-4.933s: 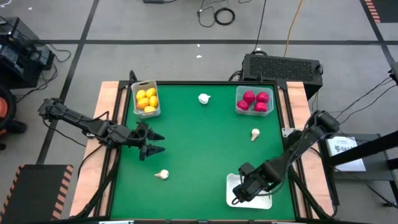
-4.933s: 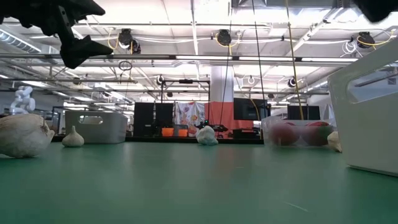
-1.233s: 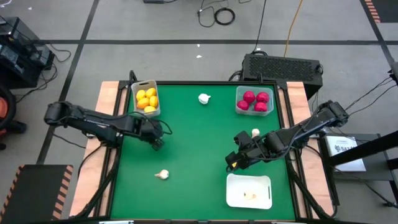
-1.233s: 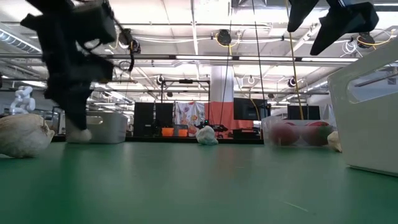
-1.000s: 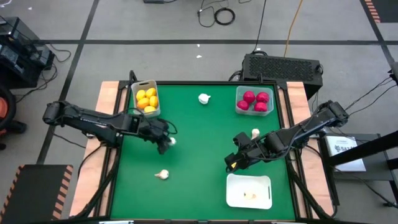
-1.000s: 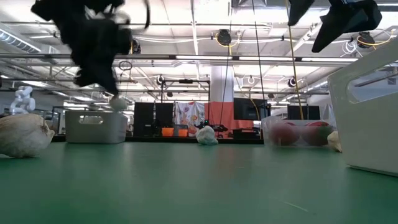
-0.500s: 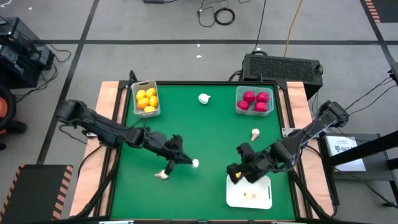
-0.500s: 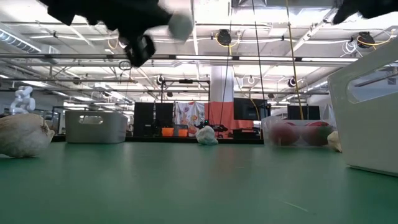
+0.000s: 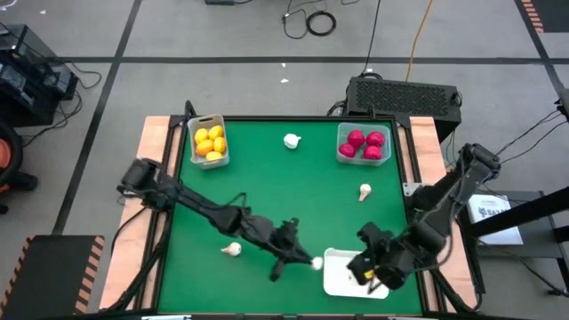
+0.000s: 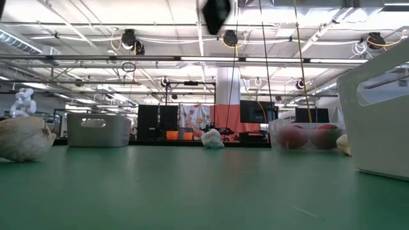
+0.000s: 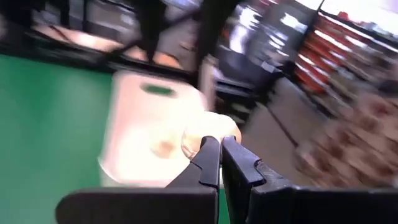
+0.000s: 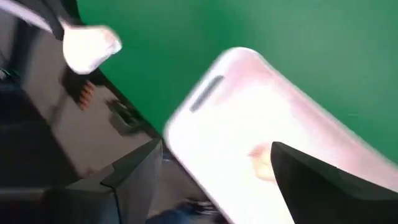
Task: Sort produce into baskets
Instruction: Put the white garlic in the white bin
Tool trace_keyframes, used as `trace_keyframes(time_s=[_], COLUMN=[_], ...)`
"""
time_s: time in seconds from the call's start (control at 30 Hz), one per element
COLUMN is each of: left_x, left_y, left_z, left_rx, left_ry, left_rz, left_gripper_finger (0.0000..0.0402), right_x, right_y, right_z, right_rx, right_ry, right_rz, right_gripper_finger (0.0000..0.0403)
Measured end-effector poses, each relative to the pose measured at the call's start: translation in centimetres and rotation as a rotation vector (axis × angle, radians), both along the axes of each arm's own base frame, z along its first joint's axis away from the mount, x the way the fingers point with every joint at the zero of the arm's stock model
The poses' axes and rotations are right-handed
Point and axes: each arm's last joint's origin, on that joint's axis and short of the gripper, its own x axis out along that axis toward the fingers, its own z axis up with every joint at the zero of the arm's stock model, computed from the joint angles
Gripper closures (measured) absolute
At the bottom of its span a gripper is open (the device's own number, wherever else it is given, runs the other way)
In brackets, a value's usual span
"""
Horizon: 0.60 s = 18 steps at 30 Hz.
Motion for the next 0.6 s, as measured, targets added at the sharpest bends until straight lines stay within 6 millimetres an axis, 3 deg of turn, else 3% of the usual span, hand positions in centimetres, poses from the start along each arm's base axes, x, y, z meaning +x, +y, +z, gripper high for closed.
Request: trace_keyframes(time_s=[0.13, 0.33, 0.6], left_x=[3.7, 7.7, 8.6], left_y=[-0.8, -2.5, -3.7], left_z=[-0.9, -3.7, -4.9], left_rx=[-0.025, -0.116, -0.118], left_ry=[0.002, 0.093, 0.144], left_rz=[0.149, 0.185, 0.183], left_gripper_finger=[0.0396, 0.0396, 0.0372], right_x=[-3.1, -6.4, -7.7], right_y=[0.2, 0.3, 0.7], right_z=[0.6, 1.4, 1.5], right_rx=[-0.067, -0.177, -0.236], right_ry=[0.045, 0.005, -0.047], right_rz=[0.103, 0.192, 0.236], right_gripper_finger=[0.0112, 0.0112, 0.0112])
